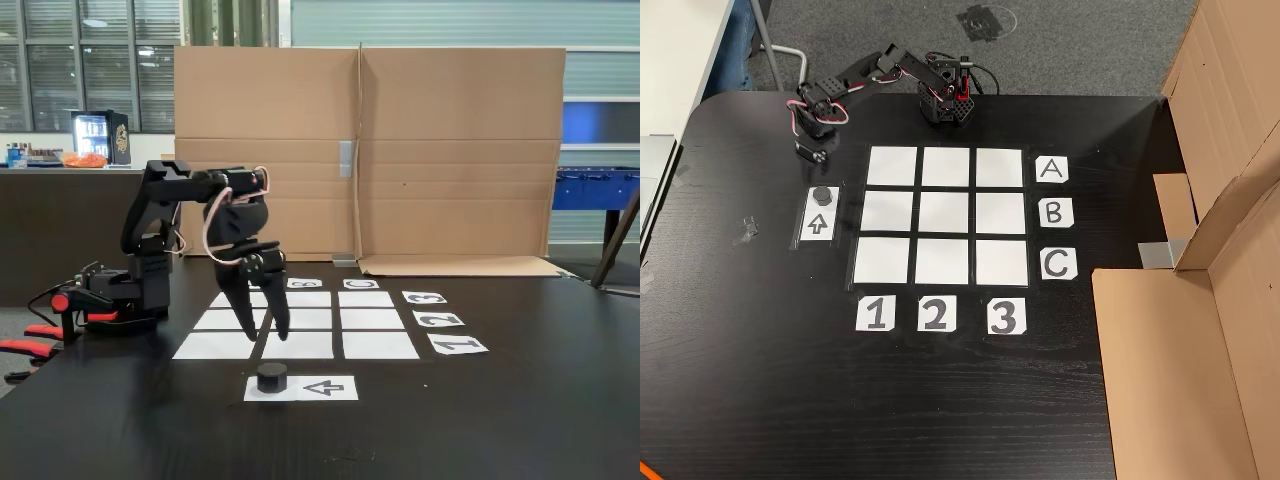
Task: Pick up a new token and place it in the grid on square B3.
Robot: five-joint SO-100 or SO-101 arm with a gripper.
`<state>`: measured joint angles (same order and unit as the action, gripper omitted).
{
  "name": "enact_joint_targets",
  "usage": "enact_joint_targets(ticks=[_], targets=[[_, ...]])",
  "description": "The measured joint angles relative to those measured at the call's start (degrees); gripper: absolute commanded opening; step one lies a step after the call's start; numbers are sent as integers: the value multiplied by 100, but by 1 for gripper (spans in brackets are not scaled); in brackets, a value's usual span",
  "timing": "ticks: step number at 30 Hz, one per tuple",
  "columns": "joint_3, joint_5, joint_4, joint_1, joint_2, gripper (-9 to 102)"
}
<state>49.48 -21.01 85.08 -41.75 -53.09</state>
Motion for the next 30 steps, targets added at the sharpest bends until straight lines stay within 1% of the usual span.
enact_joint_targets(ticks=[2, 4, 5, 12, 21, 30], targets=[[0, -53, 167, 88, 79, 35], [0, -88, 255, 132, 88, 47], [0, -123, 334, 141, 88, 49], [0, -272, 431, 70, 97, 49], [0, -53, 396, -439, 123, 49], [-9, 53, 264, -527, 510, 49]])
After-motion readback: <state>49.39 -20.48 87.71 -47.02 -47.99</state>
